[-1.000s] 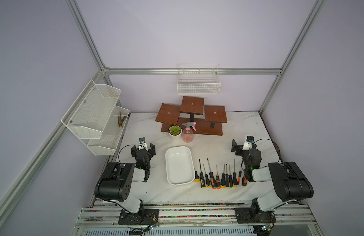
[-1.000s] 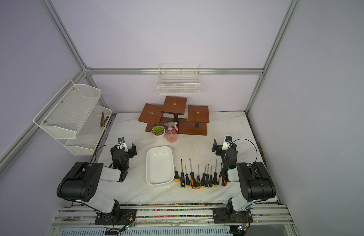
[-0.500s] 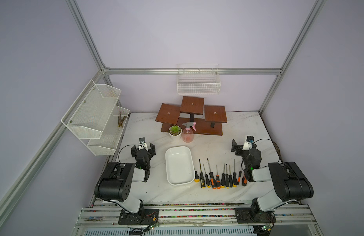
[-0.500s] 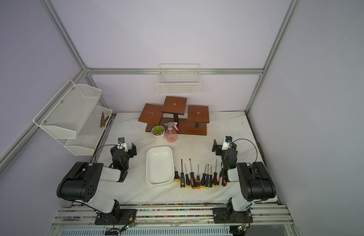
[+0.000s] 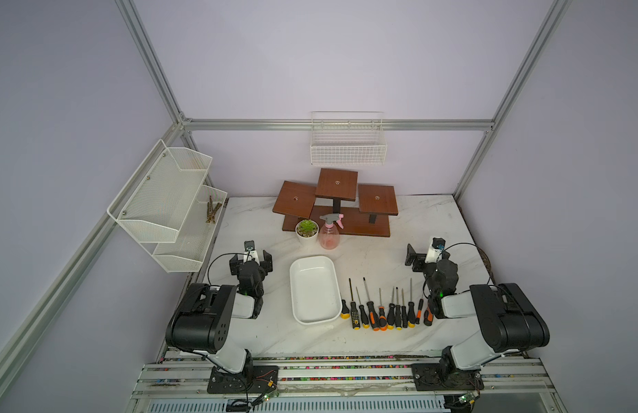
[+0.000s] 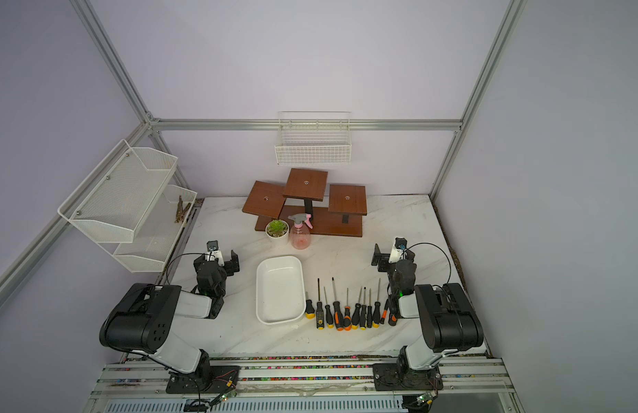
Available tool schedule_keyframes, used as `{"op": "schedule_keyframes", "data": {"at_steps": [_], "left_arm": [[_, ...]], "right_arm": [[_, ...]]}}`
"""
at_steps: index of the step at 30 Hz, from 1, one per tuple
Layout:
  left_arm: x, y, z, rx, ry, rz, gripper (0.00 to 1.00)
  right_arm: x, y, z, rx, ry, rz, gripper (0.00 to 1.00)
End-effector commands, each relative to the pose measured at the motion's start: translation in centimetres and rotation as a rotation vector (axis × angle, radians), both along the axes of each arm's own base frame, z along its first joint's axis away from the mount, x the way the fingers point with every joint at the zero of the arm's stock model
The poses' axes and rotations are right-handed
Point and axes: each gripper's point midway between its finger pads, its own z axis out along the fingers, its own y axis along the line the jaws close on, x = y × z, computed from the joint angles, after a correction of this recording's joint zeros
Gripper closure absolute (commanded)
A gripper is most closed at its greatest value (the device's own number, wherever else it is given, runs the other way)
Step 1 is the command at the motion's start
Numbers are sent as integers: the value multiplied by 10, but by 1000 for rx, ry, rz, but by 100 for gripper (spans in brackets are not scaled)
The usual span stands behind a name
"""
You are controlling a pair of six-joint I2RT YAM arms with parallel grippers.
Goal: Take out the screwdriver from the storage box
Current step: Reset both arms
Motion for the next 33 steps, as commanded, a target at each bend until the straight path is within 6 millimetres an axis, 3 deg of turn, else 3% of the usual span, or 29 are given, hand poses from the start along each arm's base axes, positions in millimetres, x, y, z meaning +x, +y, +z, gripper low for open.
{"op": "schedule_keyframes", "data": {"at_steps": [1, 11, 18, 26, 31, 33], "left_arm": [[5, 1, 13, -20, -47, 5, 0], [5, 2, 13, -19, -47, 6, 0], [5, 2, 13, -19, -47, 6, 0], [5, 1, 13, -19, -48, 5, 0], [5, 1, 13, -20, -48, 5, 0], [5, 1, 13, -20, -48, 5, 0]], "right_arm": [[0, 2, 3, 3, -17, 9, 0], [-2, 2, 2, 3, -16, 9, 0], [-31, 9, 17, -4, -149, 53, 0], [-17, 14, 11, -11, -93, 83, 0], [1, 6, 3, 5, -16, 30, 0], [-1, 2, 2, 9, -7, 7, 0]]}}
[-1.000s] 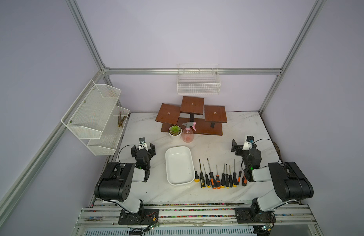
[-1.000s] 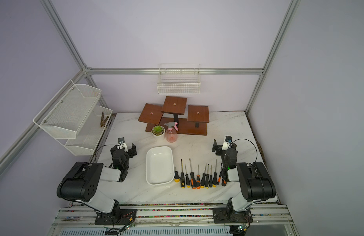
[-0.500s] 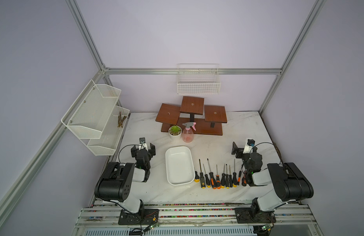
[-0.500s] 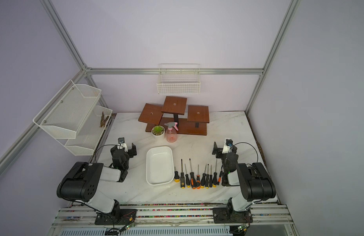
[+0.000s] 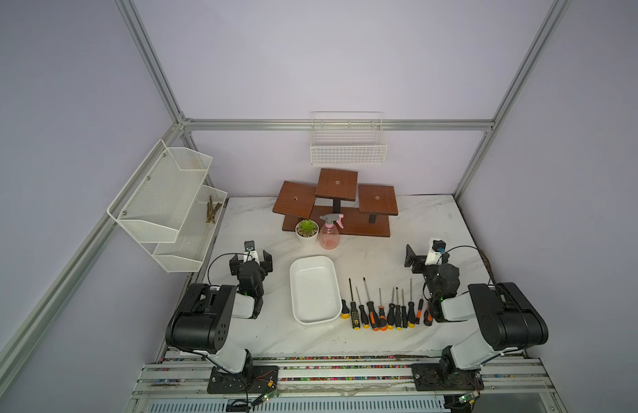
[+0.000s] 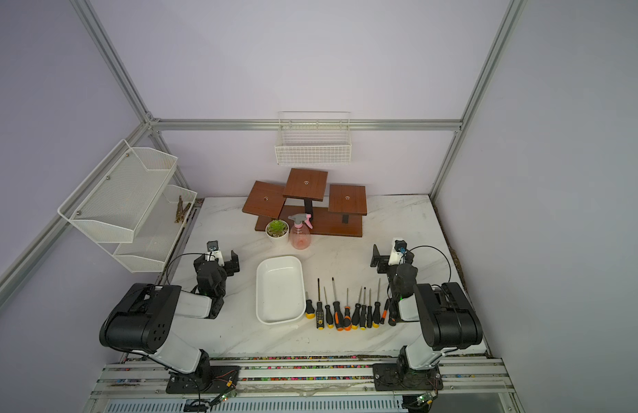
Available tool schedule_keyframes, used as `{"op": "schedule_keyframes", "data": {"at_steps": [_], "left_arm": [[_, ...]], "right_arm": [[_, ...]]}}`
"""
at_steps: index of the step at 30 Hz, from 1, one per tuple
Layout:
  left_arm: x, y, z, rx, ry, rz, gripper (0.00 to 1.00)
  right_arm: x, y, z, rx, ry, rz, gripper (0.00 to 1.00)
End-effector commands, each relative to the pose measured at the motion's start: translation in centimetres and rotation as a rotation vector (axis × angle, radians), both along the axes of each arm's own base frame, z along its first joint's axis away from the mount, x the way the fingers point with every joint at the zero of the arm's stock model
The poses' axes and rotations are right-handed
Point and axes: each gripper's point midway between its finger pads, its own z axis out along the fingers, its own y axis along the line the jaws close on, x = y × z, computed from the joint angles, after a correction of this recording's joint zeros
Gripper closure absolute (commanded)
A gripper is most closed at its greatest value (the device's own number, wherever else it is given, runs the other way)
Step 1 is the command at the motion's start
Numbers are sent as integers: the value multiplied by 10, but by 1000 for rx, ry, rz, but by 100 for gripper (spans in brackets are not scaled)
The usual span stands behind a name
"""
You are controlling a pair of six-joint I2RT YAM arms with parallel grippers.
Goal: Take out the screwdriver from the storage box
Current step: Reset both arms
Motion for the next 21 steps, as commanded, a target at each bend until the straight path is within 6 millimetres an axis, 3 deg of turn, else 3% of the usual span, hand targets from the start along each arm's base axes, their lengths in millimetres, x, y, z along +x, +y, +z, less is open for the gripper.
{"op": "schedule_keyframes", "data": {"at_steps": [1, 21], "left_arm": [[5, 1, 14, -20, -51, 5, 0], [5, 1, 14, -20, -51, 5, 0]], "right_arm": [[3, -4, -8, 4, 51, -30, 0], [5, -3, -10, 2, 57, -23, 0]]}}
